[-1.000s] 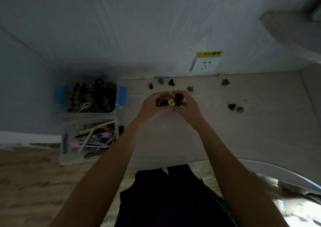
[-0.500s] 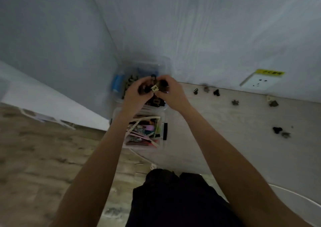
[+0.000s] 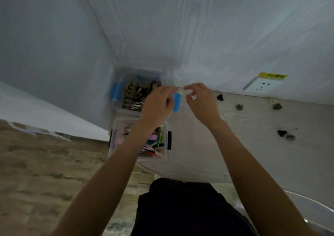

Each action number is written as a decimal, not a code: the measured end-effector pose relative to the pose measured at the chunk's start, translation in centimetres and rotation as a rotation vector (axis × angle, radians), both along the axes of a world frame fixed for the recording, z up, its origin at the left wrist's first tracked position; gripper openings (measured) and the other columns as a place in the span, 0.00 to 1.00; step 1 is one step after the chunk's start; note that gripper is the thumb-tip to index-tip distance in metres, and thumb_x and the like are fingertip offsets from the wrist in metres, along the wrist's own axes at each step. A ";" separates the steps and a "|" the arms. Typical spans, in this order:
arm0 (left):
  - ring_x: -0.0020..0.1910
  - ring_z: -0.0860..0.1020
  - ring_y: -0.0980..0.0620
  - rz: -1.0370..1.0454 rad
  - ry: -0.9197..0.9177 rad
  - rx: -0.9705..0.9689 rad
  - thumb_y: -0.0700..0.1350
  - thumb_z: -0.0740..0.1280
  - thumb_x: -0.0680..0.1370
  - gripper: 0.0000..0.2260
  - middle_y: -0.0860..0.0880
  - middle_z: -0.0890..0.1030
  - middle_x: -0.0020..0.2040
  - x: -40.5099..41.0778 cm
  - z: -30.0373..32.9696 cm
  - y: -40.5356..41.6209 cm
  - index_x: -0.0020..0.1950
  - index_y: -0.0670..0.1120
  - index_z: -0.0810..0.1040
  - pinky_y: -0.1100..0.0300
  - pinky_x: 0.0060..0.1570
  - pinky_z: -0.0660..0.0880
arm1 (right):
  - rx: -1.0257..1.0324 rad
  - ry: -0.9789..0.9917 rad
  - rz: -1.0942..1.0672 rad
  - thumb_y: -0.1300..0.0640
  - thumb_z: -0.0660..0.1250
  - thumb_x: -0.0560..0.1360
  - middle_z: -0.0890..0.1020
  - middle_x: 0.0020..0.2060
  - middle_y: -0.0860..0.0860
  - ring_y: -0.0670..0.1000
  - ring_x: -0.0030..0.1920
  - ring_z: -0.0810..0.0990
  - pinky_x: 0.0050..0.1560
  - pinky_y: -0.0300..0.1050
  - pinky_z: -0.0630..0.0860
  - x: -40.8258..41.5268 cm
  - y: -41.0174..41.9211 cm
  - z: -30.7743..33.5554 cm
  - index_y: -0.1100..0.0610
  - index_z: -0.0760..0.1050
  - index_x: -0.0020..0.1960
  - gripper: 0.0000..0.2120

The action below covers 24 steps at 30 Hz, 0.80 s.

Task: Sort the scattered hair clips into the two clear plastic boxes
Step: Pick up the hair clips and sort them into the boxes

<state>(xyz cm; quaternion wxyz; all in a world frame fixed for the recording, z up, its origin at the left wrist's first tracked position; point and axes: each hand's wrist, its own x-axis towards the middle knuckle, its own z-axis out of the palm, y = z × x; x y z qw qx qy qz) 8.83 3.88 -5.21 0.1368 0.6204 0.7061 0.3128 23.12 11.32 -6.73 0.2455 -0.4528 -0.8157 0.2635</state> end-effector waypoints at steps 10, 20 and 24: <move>0.74 0.55 0.43 -0.044 0.159 -0.389 0.48 0.63 0.76 0.25 0.44 0.60 0.74 9.9 -8.4 6.1 0.72 0.48 0.60 0.50 0.72 0.56 | -0.184 -0.278 -0.296 0.57 0.65 0.74 0.72 0.65 0.58 0.61 0.66 0.68 0.67 0.56 0.64 15.7 3.4 -6.3 0.56 0.68 0.67 0.22; 0.70 0.59 0.44 0.045 -0.009 -0.343 0.44 0.67 0.71 0.26 0.43 0.66 0.69 10.2 -10.2 8.8 0.68 0.45 0.66 0.54 0.70 0.60 | -0.391 -0.101 -0.151 0.59 0.67 0.74 0.56 0.74 0.60 0.57 0.74 0.53 0.74 0.48 0.52 14.4 5.8 -9.1 0.59 0.55 0.74 0.33; 0.69 0.64 0.46 -0.114 -0.090 -0.278 0.40 0.66 0.73 0.26 0.44 0.67 0.70 13.4 -10.2 8.9 0.70 0.46 0.66 0.59 0.68 0.62 | -0.412 -0.046 -0.021 0.61 0.65 0.73 0.57 0.74 0.57 0.55 0.74 0.56 0.73 0.49 0.57 13.4 5.9 -9.5 0.58 0.55 0.74 0.33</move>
